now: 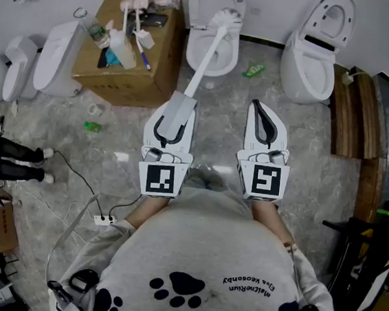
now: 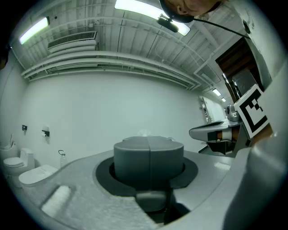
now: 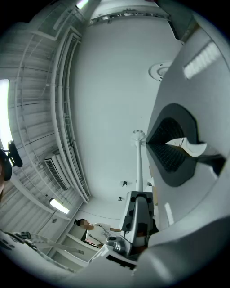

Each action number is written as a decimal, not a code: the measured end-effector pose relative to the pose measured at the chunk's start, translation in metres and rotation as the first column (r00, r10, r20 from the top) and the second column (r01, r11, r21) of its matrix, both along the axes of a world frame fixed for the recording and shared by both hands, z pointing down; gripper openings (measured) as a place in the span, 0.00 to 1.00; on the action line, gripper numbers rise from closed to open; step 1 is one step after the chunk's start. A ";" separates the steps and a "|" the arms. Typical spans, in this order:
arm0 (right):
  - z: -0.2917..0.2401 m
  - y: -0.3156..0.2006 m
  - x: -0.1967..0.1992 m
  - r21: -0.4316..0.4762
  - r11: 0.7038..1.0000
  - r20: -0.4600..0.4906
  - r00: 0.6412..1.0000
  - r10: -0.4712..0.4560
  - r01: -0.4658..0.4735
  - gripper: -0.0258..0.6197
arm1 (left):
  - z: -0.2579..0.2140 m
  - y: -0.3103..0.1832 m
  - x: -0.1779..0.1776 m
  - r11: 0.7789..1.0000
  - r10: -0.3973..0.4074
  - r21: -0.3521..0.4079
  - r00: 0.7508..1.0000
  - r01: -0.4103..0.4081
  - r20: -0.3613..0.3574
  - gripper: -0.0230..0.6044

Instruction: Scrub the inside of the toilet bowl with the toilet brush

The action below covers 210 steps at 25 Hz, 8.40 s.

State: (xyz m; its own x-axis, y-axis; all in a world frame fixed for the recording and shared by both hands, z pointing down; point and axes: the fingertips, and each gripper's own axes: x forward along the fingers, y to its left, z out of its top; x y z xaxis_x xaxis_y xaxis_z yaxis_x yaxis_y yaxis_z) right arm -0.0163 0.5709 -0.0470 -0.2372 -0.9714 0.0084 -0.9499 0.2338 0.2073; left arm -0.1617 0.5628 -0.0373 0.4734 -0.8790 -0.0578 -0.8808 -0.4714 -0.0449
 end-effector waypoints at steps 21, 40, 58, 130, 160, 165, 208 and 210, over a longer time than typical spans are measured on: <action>0.009 0.009 -0.063 0.030 0.999 -0.005 1.000 0.029 -0.029 0.04 | 0.028 -0.003 -0.055 0.995 0.089 -0.048 0.995 -0.091 -0.034 0.28; 0.032 -0.133 -0.028 -0.013 1.000 0.012 1.000 -0.027 0.027 0.04 | 0.043 -0.132 -0.019 0.996 0.072 -0.055 0.995 -0.075 -0.062 0.28; 0.042 -0.318 0.043 -0.096 0.984 0.095 0.985 -0.141 0.150 0.04 | 0.043 -0.298 0.053 0.996 -0.007 -0.093 0.998 0.002 -0.057 0.28; 0.261 -0.576 0.056 -0.479 0.877 0.078 0.997 0.013 0.026 0.04 | 0.278 -0.565 0.070 0.849 0.221 -0.508 0.971 -0.145 0.093 0.28; 0.467 -0.559 0.061 -0.673 0.735 0.124 0.992 0.001 0.083 0.04 | 0.484 -0.538 0.071 0.732 0.294 -0.676 0.932 -0.079 0.210 0.28; 0.477 -0.555 0.064 -0.685 0.724 0.122 0.993 0.001 0.084 0.04 | 0.503 -0.532 0.075 0.706 0.309 -0.704 0.926 -0.072 0.215 0.28; 0.540 -0.543 0.060 -0.778 0.614 0.154 0.988 -0.014 0.130 0.04 | 0.609 -0.486 0.045 0.469 0.421 -0.875 0.842 0.117 0.338 0.28; 0.544 -0.542 0.056 -0.784 0.606 0.154 0.988 -0.019 0.134 0.04 | 0.611 -0.487 0.043 0.464 0.425 -0.877 0.839 0.121 0.341 0.28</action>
